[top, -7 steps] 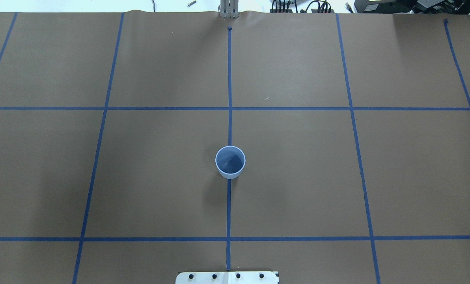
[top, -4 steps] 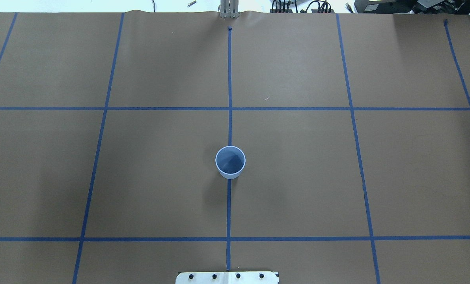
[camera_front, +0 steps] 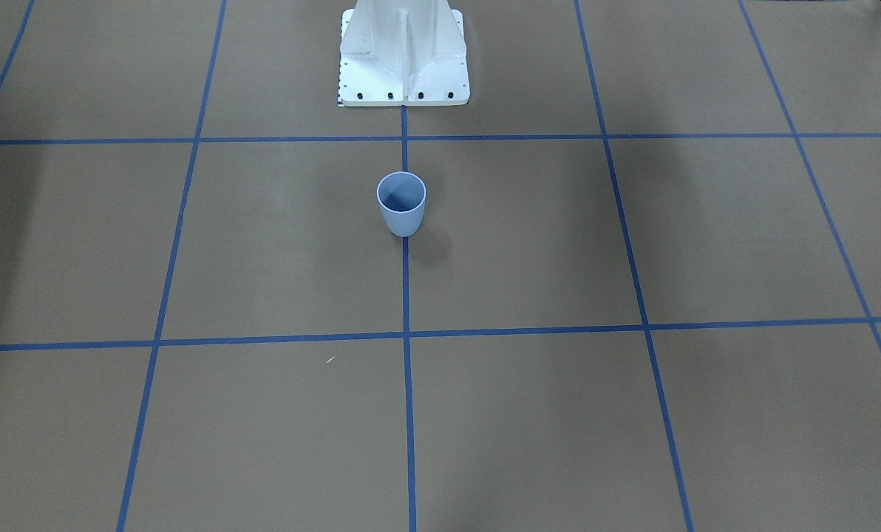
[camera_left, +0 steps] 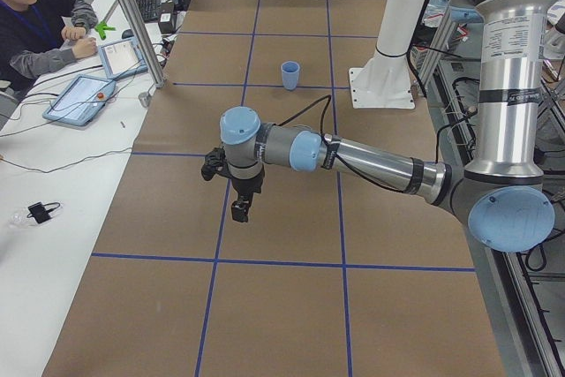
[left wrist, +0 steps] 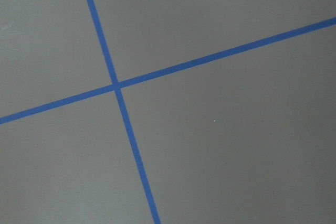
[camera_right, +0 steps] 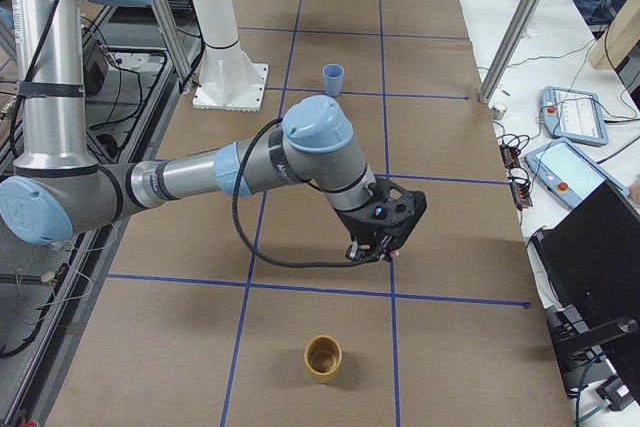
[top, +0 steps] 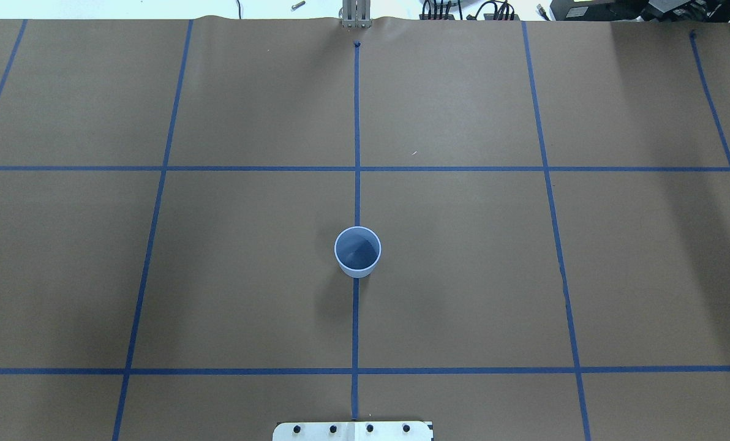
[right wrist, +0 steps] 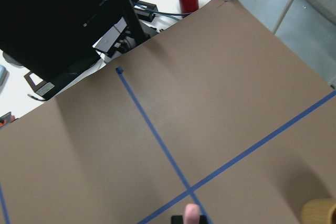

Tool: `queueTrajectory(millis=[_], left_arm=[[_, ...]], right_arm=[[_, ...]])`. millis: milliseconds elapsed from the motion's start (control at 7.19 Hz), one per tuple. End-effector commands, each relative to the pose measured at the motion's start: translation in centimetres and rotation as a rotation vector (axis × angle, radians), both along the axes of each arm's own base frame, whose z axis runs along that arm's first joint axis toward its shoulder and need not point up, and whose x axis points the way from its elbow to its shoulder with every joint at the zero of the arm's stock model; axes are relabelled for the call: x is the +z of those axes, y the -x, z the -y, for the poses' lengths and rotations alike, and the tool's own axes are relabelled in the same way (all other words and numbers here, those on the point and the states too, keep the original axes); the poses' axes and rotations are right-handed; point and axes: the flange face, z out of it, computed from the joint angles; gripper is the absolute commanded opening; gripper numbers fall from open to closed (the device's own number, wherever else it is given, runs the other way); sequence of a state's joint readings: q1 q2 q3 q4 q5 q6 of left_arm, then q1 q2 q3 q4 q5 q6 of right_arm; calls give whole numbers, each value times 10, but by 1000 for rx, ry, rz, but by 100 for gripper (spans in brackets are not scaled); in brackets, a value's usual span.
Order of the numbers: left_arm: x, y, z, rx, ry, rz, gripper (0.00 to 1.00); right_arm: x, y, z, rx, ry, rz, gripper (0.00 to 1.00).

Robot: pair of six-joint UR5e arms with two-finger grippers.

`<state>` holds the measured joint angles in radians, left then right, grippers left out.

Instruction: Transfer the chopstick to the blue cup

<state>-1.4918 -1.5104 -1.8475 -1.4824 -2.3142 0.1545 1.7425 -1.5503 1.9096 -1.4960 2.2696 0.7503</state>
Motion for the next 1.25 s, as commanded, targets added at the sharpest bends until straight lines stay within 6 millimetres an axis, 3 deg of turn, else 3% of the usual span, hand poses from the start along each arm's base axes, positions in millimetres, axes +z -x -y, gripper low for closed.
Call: queueTrajectory(millis=[0,139,418,557,835,974,1113], left_arm=[[20,39,-10,-11,-16,6,99],[30,44,-23,-21,4,6,99],[37,46,-33,-27,21,3,99],[38,46,-33,-27,23,3,99],[41,45,-33,-26,30,3,99],[41,45,-33,-26,30,3,99],[42,45,-34,-26,35,3,99]], right_arm=[[-73,83,39,-38,-16,92,0],[-116,132,60,-53,-17,140,0],[-203,236,81,-128,-68,201,0],[-235,300,78,-199,-134,171,0],[-307,411,46,-304,-303,135,0],[-336,446,29,-335,-365,138,0],[-343,470,12,-376,-418,114,0]])
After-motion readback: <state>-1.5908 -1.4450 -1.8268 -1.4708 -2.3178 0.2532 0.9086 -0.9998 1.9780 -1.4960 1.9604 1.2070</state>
